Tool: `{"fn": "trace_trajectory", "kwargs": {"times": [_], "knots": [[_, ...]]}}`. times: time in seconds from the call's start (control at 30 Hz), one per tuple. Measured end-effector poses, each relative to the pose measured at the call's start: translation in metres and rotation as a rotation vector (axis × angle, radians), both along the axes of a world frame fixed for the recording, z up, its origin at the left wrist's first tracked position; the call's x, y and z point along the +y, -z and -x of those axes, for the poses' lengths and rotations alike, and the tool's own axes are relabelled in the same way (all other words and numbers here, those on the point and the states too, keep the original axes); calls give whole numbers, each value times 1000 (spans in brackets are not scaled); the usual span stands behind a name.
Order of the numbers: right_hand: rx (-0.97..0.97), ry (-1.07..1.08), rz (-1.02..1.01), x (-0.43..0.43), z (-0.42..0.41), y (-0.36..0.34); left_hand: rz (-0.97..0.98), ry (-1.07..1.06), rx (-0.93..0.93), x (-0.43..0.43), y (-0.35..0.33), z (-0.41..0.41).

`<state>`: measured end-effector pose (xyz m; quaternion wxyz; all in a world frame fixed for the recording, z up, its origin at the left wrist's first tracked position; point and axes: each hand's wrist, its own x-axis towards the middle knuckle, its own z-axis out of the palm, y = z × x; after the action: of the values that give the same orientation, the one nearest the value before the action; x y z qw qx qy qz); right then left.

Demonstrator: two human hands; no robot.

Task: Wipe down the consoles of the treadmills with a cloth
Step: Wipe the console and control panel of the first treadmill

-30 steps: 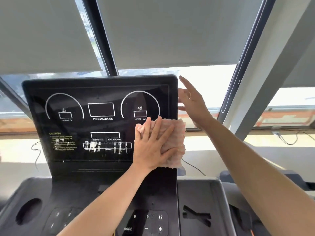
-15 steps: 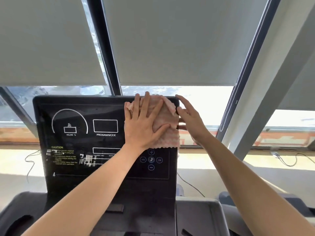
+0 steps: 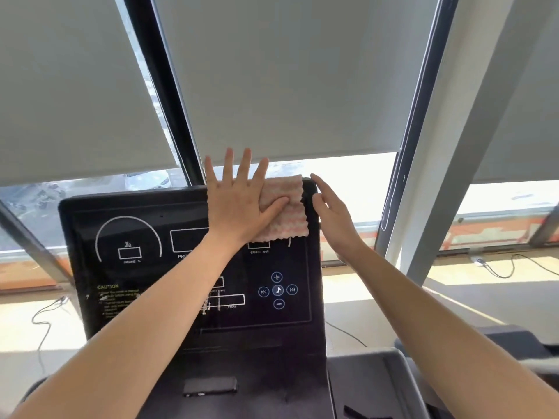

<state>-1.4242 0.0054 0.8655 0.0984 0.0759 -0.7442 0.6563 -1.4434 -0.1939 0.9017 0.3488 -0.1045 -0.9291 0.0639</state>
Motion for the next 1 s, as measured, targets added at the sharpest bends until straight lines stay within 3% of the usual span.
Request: {"fn": "trace_trajectory", "kwargs": {"times": [0.13, 0.23, 0.57, 1.0], "knots": [[53, 28, -15, -6, -2, -4, 103, 248, -25, -2, -4, 7], [72, 53, 0, -10, -2, 2, 133, 289, 24, -7, 9, 7], [113, 142, -14, -25, -11, 10, 30, 208, 55, -26, 64, -23], [141, 208, -52, -31, -6, 20, -330, -131, -178, -22, 190, -103]]}}
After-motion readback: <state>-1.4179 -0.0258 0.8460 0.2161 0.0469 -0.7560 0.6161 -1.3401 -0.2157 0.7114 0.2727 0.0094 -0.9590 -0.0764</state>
